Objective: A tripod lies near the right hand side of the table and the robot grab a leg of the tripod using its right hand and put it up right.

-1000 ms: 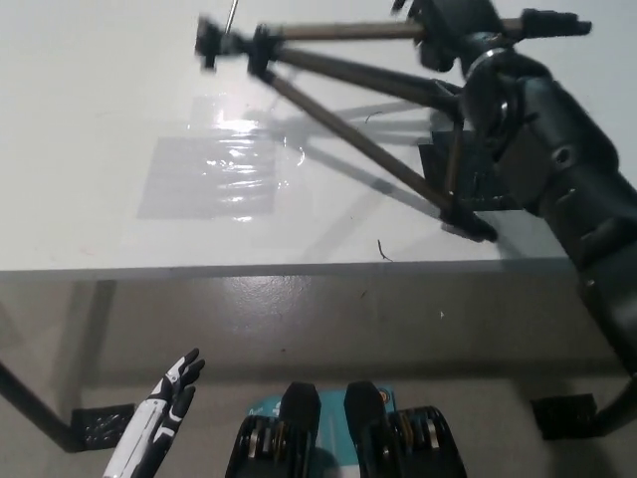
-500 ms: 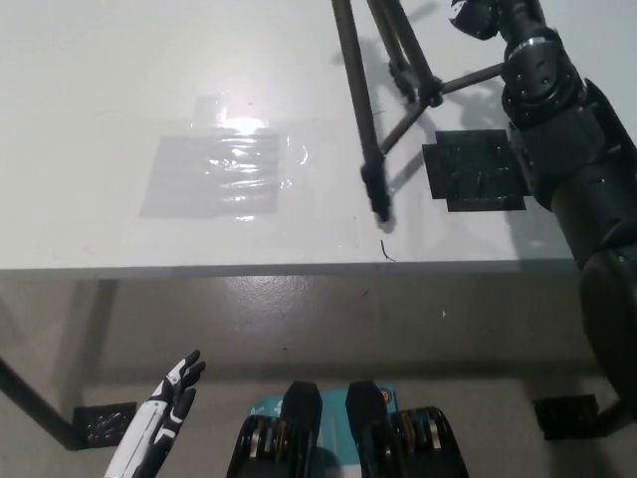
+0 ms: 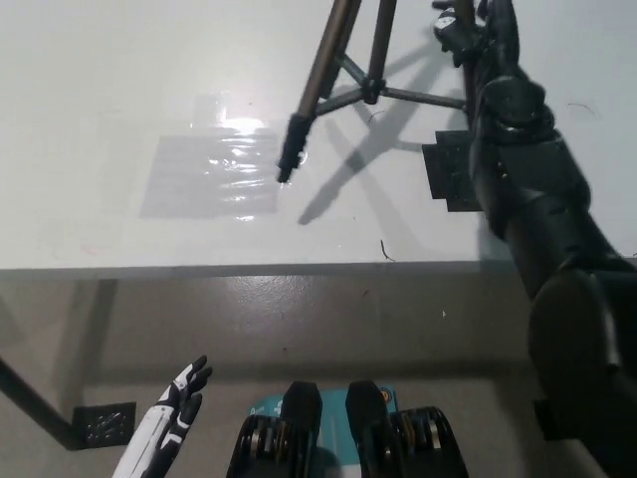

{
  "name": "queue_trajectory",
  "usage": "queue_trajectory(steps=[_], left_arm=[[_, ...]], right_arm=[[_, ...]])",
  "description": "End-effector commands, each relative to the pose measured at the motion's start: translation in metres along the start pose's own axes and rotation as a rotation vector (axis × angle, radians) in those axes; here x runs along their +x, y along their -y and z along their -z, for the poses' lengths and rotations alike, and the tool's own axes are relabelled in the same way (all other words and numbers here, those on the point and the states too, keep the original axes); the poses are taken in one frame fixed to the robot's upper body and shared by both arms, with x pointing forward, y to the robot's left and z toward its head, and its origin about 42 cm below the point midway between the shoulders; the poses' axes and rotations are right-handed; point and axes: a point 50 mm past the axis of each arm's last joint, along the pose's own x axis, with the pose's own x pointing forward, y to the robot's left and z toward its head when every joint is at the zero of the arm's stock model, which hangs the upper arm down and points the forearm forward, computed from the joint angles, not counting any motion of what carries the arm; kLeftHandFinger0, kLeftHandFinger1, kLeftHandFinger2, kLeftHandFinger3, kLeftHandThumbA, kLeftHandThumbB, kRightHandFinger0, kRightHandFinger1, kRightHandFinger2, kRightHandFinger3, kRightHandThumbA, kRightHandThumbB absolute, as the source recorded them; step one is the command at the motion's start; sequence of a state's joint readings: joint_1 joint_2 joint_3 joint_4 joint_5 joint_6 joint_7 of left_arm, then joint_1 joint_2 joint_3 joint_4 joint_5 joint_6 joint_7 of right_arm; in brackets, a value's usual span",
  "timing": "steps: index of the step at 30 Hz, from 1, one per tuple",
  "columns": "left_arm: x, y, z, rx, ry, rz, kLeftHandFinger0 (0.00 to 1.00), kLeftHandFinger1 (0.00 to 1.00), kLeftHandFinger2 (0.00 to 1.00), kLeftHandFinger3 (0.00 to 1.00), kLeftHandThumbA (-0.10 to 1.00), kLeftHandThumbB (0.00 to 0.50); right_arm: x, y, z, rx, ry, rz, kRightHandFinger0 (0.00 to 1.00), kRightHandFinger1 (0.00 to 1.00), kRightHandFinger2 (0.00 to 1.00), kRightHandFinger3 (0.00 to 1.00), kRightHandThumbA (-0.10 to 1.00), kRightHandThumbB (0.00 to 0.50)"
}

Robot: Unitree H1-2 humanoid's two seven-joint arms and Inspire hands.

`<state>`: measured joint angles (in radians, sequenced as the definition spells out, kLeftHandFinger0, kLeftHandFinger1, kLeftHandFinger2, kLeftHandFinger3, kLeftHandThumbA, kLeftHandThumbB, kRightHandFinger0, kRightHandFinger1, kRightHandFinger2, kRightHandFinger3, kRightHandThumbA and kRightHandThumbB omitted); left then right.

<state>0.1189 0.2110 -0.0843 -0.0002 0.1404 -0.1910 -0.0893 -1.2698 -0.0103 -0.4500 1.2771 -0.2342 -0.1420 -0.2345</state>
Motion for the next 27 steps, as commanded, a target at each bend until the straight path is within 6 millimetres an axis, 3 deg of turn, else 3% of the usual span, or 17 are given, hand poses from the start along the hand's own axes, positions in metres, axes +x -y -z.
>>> queue_trajectory(steps=[1, 4, 9, 10, 12, 14, 15, 19, 27], left_arm=[[-0.006, 0.004, -0.007, 0.006, 0.062, 0.016, 1.00, 1.00, 1.00, 1.00, 1.00, 0.350], [-0.006, 0.003, -0.007, 0.008, 0.053, 0.019, 1.00, 1.00, 1.00, 1.00, 1.00, 0.362], [-0.005, 0.004, -0.007, 0.004, 0.058, 0.019, 1.00, 1.00, 1.00, 1.00, 1.00, 0.363], [-0.006, 0.005, -0.008, -0.001, 0.056, 0.021, 1.00, 1.00, 1.00, 1.00, 1.00, 0.362], [-0.006, 0.004, -0.008, 0.002, 0.058, 0.021, 1.00, 1.00, 1.00, 1.00, 1.00, 0.352], [-0.006, 0.004, -0.008, 0.012, 0.060, 0.025, 1.00, 1.00, 1.00, 1.00, 1.00, 0.343], [-0.006, 0.004, -0.008, 0.012, 0.052, 0.023, 1.00, 1.00, 1.00, 1.00, 1.00, 0.353], [-0.005, 0.003, -0.008, -0.001, 0.056, 0.024, 1.00, 1.00, 1.00, 1.00, 1.00, 0.358], [-0.002, 0.002, -0.010, 0.006, 0.060, 0.023, 1.00, 1.00, 1.00, 1.00, 1.00, 0.358]], right_arm=[[-0.004, -0.024, -0.067, 0.295, 0.326, 0.113, 0.00, 0.10, 0.48, 0.58, -0.10, 0.080], [-0.011, -0.030, -0.036, 0.311, 0.263, 0.111, 0.00, 0.06, 0.43, 0.56, -0.10, 0.093], [-0.028, -0.033, 0.016, 0.254, 0.200, 0.118, 0.00, 0.07, 0.44, 0.41, -0.10, 0.114], [-0.033, -0.034, 0.028, 0.231, 0.180, 0.122, 0.00, 0.03, 0.38, 0.37, -0.10, 0.118], [-0.039, -0.036, 0.040, 0.214, 0.163, 0.113, 0.00, 0.01, 0.36, 0.34, -0.10, 0.112], [-0.044, -0.038, 0.051, 0.183, 0.153, 0.116, 0.00, 0.02, 0.40, 0.44, -0.10, 0.112], [-0.047, -0.038, 0.056, 0.173, 0.145, 0.115, 0.00, 0.03, 0.38, 0.41, -0.10, 0.116], [-0.054, -0.038, 0.072, 0.108, 0.138, 0.107, 0.00, 0.05, 0.43, 0.49, -0.10, 0.126], [-0.058, -0.043, 0.074, 0.003, 0.175, 0.080, 0.00, 0.11, 0.53, 0.56, -0.10, 0.133]])
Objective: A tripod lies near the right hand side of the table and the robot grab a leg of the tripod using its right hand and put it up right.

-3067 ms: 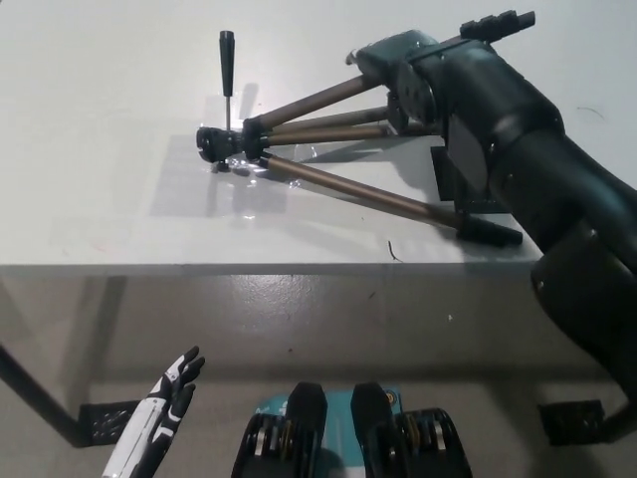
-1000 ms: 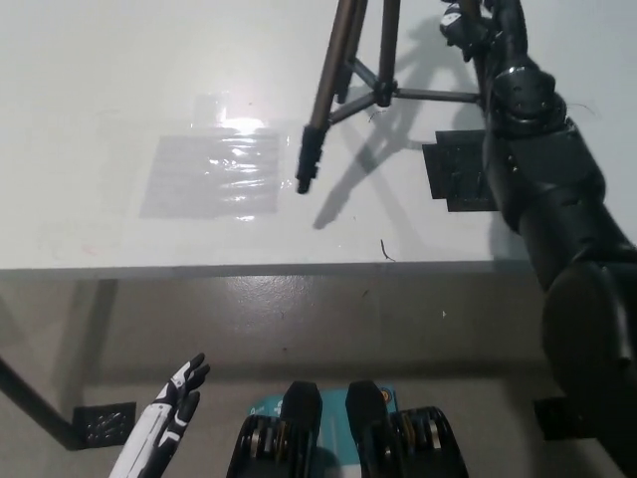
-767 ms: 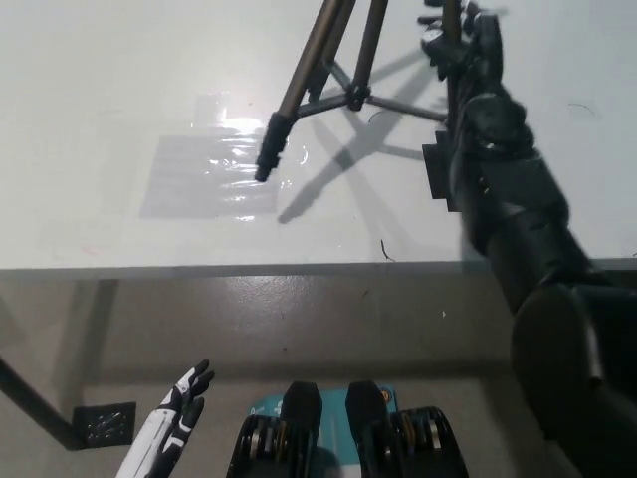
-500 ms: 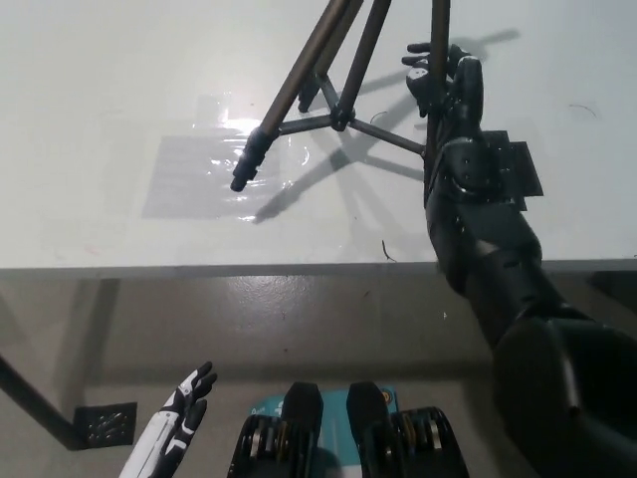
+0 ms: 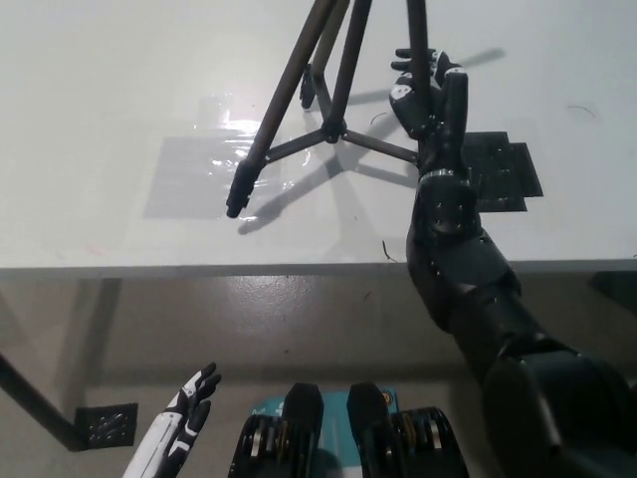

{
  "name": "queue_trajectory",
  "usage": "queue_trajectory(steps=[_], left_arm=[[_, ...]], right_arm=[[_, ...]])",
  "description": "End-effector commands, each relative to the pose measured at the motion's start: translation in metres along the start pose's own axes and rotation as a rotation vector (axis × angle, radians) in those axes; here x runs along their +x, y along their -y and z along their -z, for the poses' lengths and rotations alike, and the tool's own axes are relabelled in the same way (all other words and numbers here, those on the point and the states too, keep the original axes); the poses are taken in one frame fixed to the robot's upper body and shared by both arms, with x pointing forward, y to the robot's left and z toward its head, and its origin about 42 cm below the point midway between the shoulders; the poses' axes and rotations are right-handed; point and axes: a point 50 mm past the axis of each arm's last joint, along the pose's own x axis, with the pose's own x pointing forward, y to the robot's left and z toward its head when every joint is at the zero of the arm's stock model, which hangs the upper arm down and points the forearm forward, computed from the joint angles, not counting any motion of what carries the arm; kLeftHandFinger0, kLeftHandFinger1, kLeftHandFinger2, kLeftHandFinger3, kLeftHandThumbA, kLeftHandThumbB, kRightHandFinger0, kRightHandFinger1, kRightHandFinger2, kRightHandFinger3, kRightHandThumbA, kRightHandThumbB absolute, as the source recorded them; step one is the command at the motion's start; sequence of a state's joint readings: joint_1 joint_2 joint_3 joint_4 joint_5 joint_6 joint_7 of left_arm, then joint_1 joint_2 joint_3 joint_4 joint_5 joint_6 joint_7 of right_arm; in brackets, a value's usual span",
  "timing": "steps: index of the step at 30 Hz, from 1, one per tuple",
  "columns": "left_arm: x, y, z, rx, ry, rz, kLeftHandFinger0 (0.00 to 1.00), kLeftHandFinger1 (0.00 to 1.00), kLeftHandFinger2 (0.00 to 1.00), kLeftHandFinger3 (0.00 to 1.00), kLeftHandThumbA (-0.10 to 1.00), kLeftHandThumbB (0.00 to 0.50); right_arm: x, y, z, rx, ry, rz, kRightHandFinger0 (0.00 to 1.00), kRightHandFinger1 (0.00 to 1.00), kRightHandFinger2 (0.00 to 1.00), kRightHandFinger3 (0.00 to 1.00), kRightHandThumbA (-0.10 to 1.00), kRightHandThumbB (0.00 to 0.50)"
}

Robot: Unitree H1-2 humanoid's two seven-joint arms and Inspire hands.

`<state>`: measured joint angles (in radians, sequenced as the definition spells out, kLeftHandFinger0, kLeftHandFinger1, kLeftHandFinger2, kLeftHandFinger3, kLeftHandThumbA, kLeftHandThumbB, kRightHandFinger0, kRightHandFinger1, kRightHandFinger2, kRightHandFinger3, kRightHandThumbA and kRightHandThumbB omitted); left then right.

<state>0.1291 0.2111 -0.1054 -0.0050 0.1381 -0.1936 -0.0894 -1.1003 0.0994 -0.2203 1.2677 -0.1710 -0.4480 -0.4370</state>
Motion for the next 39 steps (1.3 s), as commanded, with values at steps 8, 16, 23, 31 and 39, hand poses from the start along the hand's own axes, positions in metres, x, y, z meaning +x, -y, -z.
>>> queue_trajectory(steps=[8, 16, 23, 31, 39], left_arm=[[0.003, -0.006, -0.012, 0.003, 0.061, 0.005, 1.00, 1.00, 1.00, 1.00, 1.00, 0.370], [0.001, -0.006, -0.012, 0.013, 0.055, 0.010, 1.00, 1.00, 1.00, 1.00, 1.00, 0.367], [0.000, -0.006, -0.011, 0.002, 0.057, 0.005, 1.00, 1.00, 1.00, 1.00, 1.00, 0.366], [-0.002, -0.005, -0.010, 0.004, 0.063, 0.008, 1.00, 1.00, 1.00, 1.00, 1.00, 0.358], [-0.005, -0.006, -0.005, 0.018, 0.046, 0.006, 1.00, 1.00, 1.00, 1.00, 1.00, 0.361]], right_arm=[[0.000, -0.006, -0.004, -0.064, 0.045, -0.034, 0.11, 0.38, 0.76, 0.69, -0.05, 0.163], [0.006, 0.001, 0.000, -0.112, 0.030, -0.304, 1.00, 1.00, 1.00, 1.00, 0.82, 0.500], [0.010, 0.006, -0.005, -0.072, 0.048, -0.319, 1.00, 1.00, 1.00, 1.00, 0.92, 0.500], [0.022, 0.018, -0.035, -0.014, 0.148, -0.338, 1.00, 1.00, 1.00, 1.00, 1.00, 0.500], [0.014, 0.048, -0.166, 0.192, 0.518, -0.376, 1.00, 1.00, 1.00, 1.00, 0.96, 0.500]])
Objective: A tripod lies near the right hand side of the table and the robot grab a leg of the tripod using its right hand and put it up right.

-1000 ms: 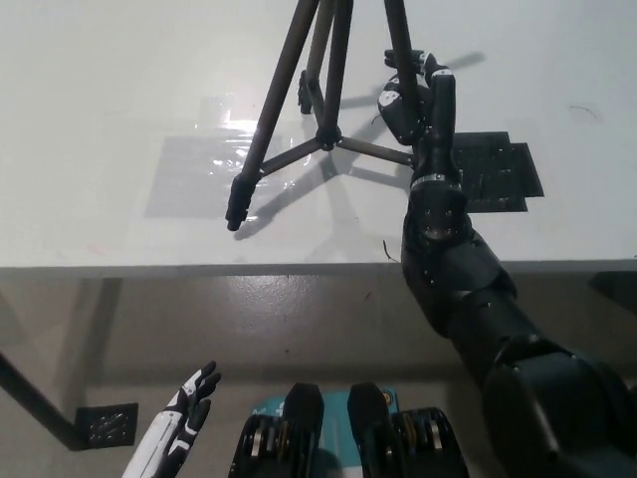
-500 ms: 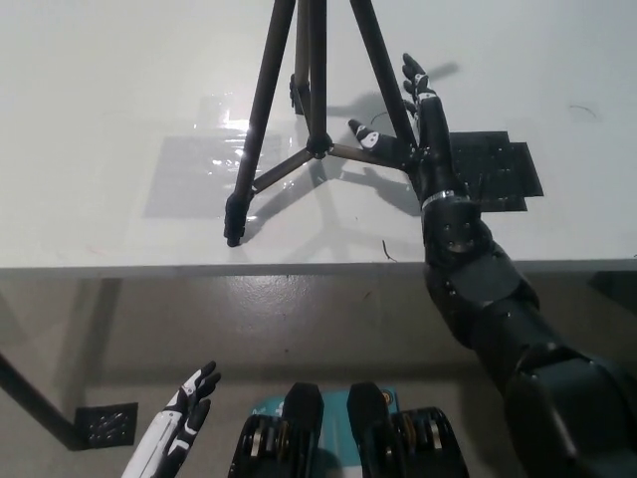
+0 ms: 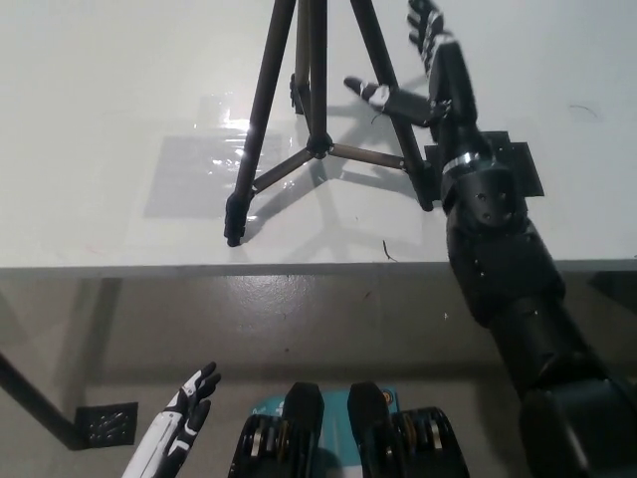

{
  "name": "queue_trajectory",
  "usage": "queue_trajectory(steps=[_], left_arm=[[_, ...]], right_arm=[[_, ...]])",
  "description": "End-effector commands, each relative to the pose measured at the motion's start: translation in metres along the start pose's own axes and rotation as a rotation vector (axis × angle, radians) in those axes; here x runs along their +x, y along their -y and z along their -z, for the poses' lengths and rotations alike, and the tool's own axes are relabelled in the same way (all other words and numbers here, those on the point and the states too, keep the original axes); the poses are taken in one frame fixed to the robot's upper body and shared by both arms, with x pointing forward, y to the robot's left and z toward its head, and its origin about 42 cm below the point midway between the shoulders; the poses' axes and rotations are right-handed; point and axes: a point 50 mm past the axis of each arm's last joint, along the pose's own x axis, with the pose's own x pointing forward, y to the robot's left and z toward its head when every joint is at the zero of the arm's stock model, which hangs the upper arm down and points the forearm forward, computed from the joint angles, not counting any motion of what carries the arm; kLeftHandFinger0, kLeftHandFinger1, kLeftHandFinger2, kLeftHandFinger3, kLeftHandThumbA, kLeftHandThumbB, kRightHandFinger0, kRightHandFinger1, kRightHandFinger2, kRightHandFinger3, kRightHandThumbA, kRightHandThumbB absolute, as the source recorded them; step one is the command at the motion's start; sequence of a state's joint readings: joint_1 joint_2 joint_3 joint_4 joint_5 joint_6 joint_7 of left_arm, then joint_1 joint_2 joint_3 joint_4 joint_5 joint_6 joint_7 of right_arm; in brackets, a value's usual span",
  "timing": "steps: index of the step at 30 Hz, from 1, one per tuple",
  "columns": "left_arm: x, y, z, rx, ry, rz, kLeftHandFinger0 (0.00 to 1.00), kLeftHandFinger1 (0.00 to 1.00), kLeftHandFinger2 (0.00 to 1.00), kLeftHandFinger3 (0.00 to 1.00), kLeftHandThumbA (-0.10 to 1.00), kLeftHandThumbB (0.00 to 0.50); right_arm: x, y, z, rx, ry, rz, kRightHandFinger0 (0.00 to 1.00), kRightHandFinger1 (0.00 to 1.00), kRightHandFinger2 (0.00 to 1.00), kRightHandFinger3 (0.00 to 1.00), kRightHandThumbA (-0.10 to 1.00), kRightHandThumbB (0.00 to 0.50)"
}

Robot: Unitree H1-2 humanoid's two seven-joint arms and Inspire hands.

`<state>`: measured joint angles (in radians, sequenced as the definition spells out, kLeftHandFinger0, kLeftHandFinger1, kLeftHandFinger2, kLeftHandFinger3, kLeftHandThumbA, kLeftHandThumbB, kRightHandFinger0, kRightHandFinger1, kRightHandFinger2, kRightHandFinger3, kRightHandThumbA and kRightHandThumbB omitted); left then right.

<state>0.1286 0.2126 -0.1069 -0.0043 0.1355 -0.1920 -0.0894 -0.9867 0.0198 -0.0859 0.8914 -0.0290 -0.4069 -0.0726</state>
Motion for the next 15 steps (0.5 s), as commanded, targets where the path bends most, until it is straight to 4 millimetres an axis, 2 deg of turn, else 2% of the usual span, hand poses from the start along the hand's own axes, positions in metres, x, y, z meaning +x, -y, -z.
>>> queue_trajectory(steps=[1, 4, 6, 9, 10, 11, 13, 15], left_arm=[[-0.006, -0.005, -0.005, 0.012, 0.050, 0.004, 1.00, 1.00, 1.00, 1.00, 1.00, 0.367], [-0.007, -0.005, -0.004, 0.020, 0.042, 0.003, 1.00, 1.00, 1.00, 1.00, 1.00, 0.369], [-0.003, -0.007, -0.005, 0.033, 0.056, 0.000, 1.00, 1.00, 1.00, 1.00, 1.00, 0.353], [0.001, -0.008, -0.005, 0.043, 0.060, 0.000, 1.00, 1.00, 1.00, 1.00, 1.00, 0.340], [0.002, -0.008, -0.005, 0.026, 0.050, 0.002, 1.00, 1.00, 1.00, 1.00, 1.00, 0.360], [-0.001, -0.009, -0.005, 0.022, 0.046, -0.002, 1.00, 1.00, 1.00, 1.00, 1.00, 0.376], [0.000, -0.008, -0.004, 0.021, 0.047, -0.001, 1.00, 1.00, 1.00, 1.00, 1.00, 0.367], [0.000, -0.007, -0.004, 0.019, 0.048, 0.001, 1.00, 1.00, 1.00, 1.00, 1.00, 0.359]], right_arm=[[0.020, 0.024, -0.147, 0.131, 0.383, -0.059, 1.00, 1.00, 1.00, 1.00, 0.91, 0.500], [0.004, 0.034, -0.189, 0.076, 0.512, -0.080, 1.00, 1.00, 1.00, 1.00, 0.89, 0.500], [-0.012, 0.045, -0.218, -0.011, 0.605, -0.068, 1.00, 1.00, 1.00, 1.00, 0.94, 0.500], [-0.033, 0.055, -0.239, -0.049, 0.678, -0.051, 1.00, 1.00, 1.00, 1.00, 0.92, 0.500], [-0.043, 0.059, -0.244, -0.076, 0.710, -0.040, 1.00, 1.00, 1.00, 1.00, 0.93, 0.500], [-0.067, 0.063, -0.247, -0.132, 0.756, -0.042, 1.00, 1.00, 1.00, 1.00, 0.97, 0.500], [-0.105, 0.063, -0.246, -0.205, 0.784, -0.024, 1.00, 1.00, 1.00, 1.00, 1.00, 0.500], [-0.145, 0.057, -0.243, -0.232, 0.851, -0.050, 1.00, 1.00, 1.00, 1.00, 0.97, 0.500]])
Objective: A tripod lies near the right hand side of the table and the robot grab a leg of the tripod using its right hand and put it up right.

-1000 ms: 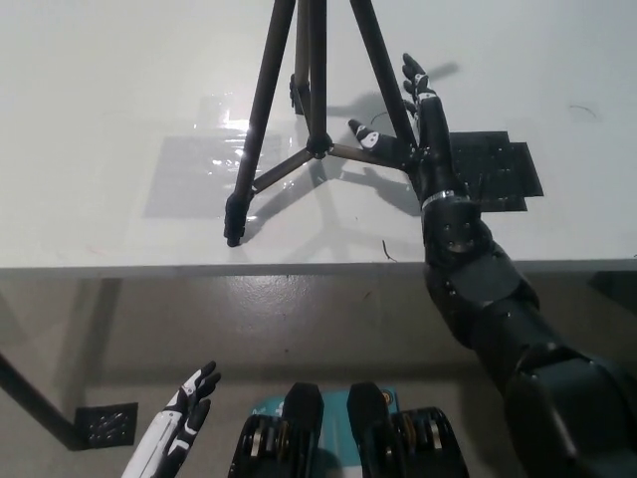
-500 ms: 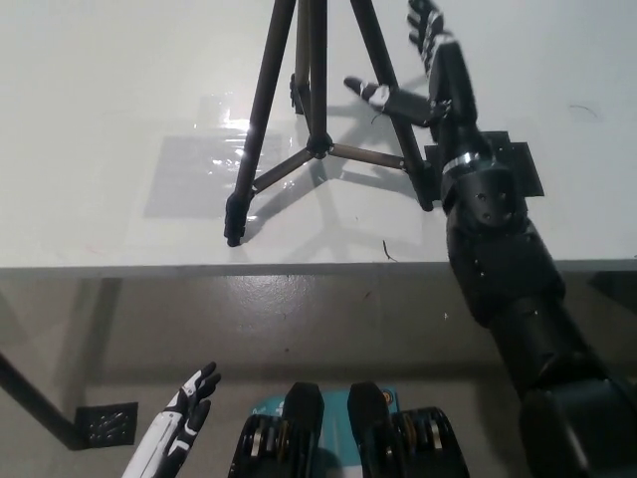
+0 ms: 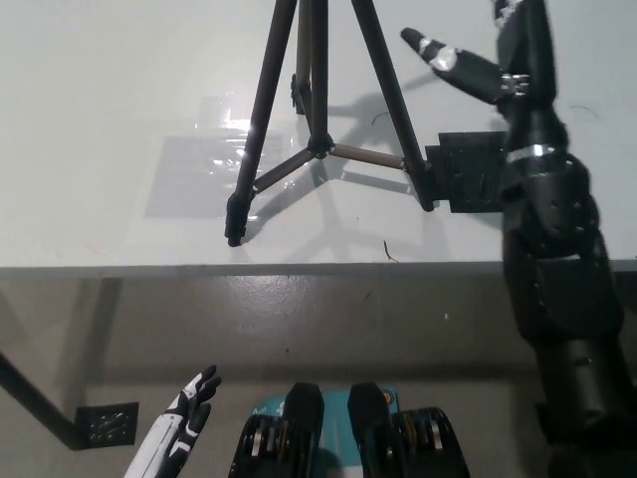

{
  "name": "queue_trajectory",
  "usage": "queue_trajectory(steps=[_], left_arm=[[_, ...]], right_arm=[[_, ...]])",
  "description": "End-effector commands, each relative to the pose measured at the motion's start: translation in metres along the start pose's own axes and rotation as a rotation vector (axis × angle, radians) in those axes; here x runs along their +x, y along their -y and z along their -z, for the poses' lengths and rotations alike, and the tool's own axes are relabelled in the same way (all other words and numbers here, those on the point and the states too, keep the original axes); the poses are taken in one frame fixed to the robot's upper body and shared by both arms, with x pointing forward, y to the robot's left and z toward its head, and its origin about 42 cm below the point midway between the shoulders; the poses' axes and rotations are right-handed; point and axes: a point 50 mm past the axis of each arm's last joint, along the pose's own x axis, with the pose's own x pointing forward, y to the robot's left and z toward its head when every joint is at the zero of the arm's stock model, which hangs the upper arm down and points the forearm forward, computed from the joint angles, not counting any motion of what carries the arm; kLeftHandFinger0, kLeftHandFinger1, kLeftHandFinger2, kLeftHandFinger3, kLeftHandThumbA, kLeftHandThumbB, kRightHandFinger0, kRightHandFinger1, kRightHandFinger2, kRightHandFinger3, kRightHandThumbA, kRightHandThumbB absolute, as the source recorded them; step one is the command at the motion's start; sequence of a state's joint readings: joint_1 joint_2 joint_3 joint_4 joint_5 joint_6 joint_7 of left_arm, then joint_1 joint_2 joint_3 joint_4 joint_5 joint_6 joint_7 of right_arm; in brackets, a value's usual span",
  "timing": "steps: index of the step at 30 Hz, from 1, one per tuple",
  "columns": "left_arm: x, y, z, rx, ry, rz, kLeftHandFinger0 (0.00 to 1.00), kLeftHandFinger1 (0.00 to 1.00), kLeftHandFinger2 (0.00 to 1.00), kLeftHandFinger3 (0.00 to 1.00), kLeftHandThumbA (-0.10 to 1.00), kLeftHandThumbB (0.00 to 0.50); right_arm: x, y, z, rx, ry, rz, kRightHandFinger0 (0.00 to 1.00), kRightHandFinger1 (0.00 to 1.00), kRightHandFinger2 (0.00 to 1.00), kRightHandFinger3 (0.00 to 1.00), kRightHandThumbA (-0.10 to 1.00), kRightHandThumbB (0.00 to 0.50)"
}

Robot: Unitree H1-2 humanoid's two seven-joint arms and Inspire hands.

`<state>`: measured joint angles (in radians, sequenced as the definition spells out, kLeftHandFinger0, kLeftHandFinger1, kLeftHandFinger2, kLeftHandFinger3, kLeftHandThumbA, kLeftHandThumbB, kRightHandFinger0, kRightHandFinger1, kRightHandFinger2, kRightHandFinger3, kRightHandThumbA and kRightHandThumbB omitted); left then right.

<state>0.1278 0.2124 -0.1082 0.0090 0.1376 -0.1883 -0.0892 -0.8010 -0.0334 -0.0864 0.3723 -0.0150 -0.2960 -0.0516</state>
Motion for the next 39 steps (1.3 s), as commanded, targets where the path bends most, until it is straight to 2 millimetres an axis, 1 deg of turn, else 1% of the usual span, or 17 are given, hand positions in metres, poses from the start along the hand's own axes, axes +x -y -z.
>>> queue_trajectory(steps=[1, 3, 4, 5, 7, 8, 9, 10, 12, 13, 14, 16, 18, 19, 24, 32, 39], left_arm=[[0.000, -0.007, -0.007, 0.015, 0.064, -0.003, 1.00, 1.00, 1.00, 1.00, 1.00, 0.357], [0.000, -0.006, -0.006, 0.014, 0.061, -0.003, 1.00, 1.00, 1.00, 1.00, 1.00, 0.356], [0.000, -0.006, -0.006, 0.004, 0.062, 0.003, 1.00, 1.00, 1.00, 1.00, 1.00, 0.345], [0.003, -0.007, -0.006, 0.010, 0.069, 0.002, 1.00, 1.00, 1.00, 1.00, 1.00, 0.343], [0.001, -0.007, -0.005, 0.016, 0.066, 0.006, 1.00, 1.00, 1.00, 1.00, 1.00, 0.340], [0.001, -0.006, -0.005, 0.015, 0.068, 0.005, 1.00, 1.00, 1.00, 1.00, 1.00, 0.339], [0.003, -0.005, -0.005, 0.011, 0.071, 0.005, 1.00, 1.00, 1.00, 1.00, 1.00, 0.344], [0.005, -0.004, -0.005, 0.005, 0.078, 0.006, 1.00, 1.00, 1.00, 1.00, 1.00, 0.346], [0.007, -0.001, -0.005, -0.014, 0.085, 0.007, 1.00, 1.00, 1.00, 1.00, 1.00, 0.341], [0.006, 0.001, -0.004, -0.017, 0.085, 0.005, 1.00, 1.00, 1.00, 1.00, 1.00, 0.340], [0.004, 0.003, -0.003, -0.023, 0.083, 0.002, 1.00, 1.00, 1.00, 1.00, 1.00, 0.338], [-0.006, 0.005, 0.001, -0.046, 0.068, 0.001, 1.00, 1.00, 1.00, 1.00, 1.00, 0.332], [-0.012, 0.009, 0.004, -0.054, 0.061, 0.000, 1.00, 1.00, 1.00, 1.00, 1.00, 0.334], [-0.012, 0.009, 0.004, -0.065, 0.064, -0.003, 1.00, 1.00, 1.00, 1.00, 1.00, 0.339], [-0.009, 0.005, 0.005, -0.057, 0.071, -0.014, 1.00, 1.00, 1.00, 1.00, 1.00, 0.355], [-0.012, 0.000, 0.005, -0.039, 0.072, -0.031, 1.00, 1.00, 1.00, 1.00, 1.00, 0.368], [-0.008, -0.002, 0.002, -0.035, 0.065, -0.029, 1.00, 1.00, 1.00, 1.00, 1.00, 0.346]], right_arm=[[-0.096, 0.015, -0.202, -0.157, 0.669, -0.122, 1.00, 1.00, 1.00, 1.00, 0.92, 0.500], [-0.113, 0.010, -0.203, -0.151, 0.679, -0.124, 1.00, 1.00, 1.00, 1.00, 0.89, 0.483], [-0.143, 0.006, -0.206, -0.197, 0.695, -0.157, 1.00, 1.00, 1.00, 1.00, 0.96, 0.435], [-0.168, 0.002, -0.204, -0.206, 0.705, -0.176, 1.00, 1.00, 1.00, 1.00, 0.96, 0.461], [-0.195, -0.002, -0.204, -0.221, 0.675, -0.190, 1.00, 1.00, 1.00, 1.00, 0.94, 0.497], [-0.220, -0.008, -0.203, -0.168, 0.594, -0.195, 1.00, 1.00, 1.00, 1.00, 0.87, 0.500], [-0.229, -0.010, -0.201, -0.158, 0.575, -0.194, 1.00, 1.00, 1.00, 1.00, 0.86, 0.483], [-0.241, -0.013, -0.191, -0.144, 0.555, -0.206, 1.00, 1.00, 1.00, 1.00, 0.89, 0.490], [-0.251, -0.007, -0.163, -0.121, 0.433, -0.280, 1.00, 1.00, 1.00, 1.00, 1.00, 0.406], [-0.256, -0.006, -0.154, -0.140, 0.388, -0.265, 1.00, 1.00, 1.00, 1.00, 1.00, 0.391], [-0.269, -0.004, -0.136, -0.194, 0.289, -0.242, 1.00, 1.00, 1.00, 1.00, 1.00, 0.323], [-0.293, -0.005, -0.095, -0.215, 0.095, -0.177, 1.00, 1.00, 1.00, 1.00, 1.00, 0.342], [-0.307, -0.006, -0.065, -0.161, -0.032, -0.127, 1.00, 1.00, 1.00, 1.00, 1.00, 0.341], [-0.314, -0.006, -0.039, -0.168, -0.116, -0.088, 1.00, 1.00, 1.00, 1.00, 1.00, 0.334], [-0.321, 0.000, 0.004, -0.174, -0.244, -0.060, 1.00, 1.00, 1.00, 1.00, 1.00, 0.339], [-0.339, 0.003, 0.045, -0.112, -0.422, -0.036, 1.00, 1.00, 1.00, 1.00, 1.00, 0.377], [-0.339, 0.010, 0.057, -0.087, -0.464, -0.025, 1.00, 1.00, 1.00, 1.00, 1.00, 0.349]])
